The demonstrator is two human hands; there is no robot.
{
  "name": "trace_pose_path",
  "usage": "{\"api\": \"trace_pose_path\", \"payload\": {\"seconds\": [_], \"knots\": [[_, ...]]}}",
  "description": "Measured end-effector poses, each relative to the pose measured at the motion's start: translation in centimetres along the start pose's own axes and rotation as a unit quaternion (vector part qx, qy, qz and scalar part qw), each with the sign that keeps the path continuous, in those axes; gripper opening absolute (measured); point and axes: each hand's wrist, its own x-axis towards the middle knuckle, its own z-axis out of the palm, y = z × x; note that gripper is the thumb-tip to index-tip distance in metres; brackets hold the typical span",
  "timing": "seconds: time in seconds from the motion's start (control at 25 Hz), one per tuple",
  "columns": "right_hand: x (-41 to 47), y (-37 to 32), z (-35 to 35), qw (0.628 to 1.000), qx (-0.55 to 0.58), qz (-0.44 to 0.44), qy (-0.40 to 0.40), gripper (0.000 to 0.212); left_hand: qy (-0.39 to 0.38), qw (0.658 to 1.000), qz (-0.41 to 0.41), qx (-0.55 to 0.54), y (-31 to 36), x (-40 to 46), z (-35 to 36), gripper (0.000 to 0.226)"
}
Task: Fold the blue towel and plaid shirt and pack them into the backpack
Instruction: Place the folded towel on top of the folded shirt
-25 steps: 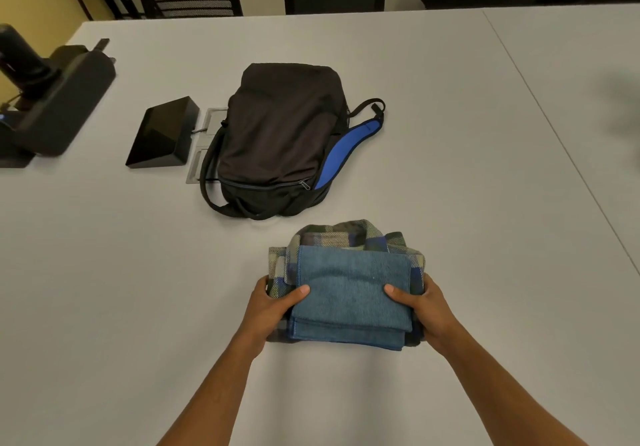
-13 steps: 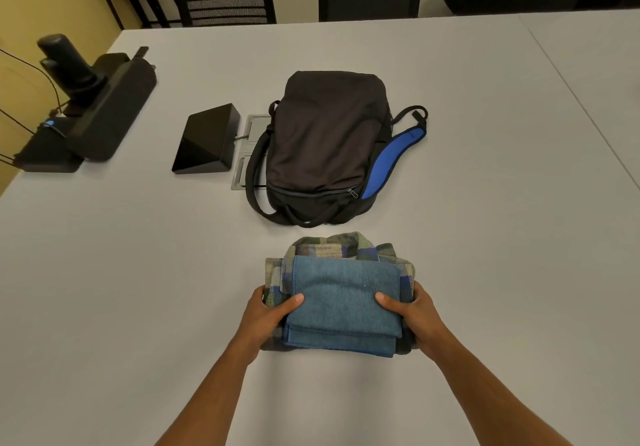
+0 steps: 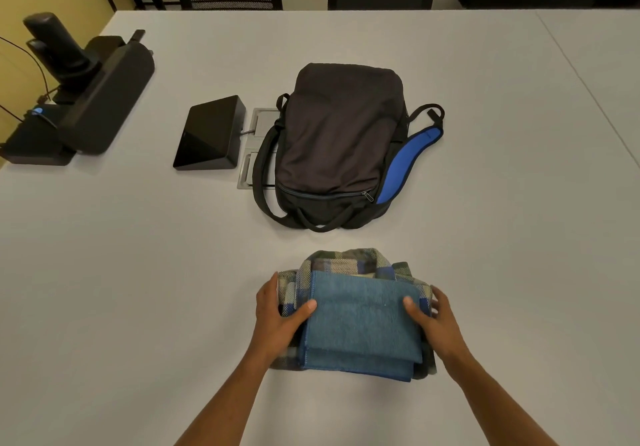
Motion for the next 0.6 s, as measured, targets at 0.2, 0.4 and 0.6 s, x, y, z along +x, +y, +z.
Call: {"api": "trace_pose_path", "payload": {"seconds": [0.2,0.4,0.6], "knots": [[2.6,-3.6,0.6,0.984,-0.104,-0.086,0.115,0.077,0.066,0.998,-0.001,-0.017,1.8,2.9,-1.3,0.064],[8.2,-6.0,1.5,0.950,-0.253,-0.170,0.069,0.067,0.089,0.996,-0.022,-0.007,2.7,7.6,-2.7,0.048],[13.0,-8.0,3.5,0.920,-0.326,-0.211,0.049,0.072,0.081,0.995,-0.050,0.006,4.6,12.0,-2.5,0.056]]}}
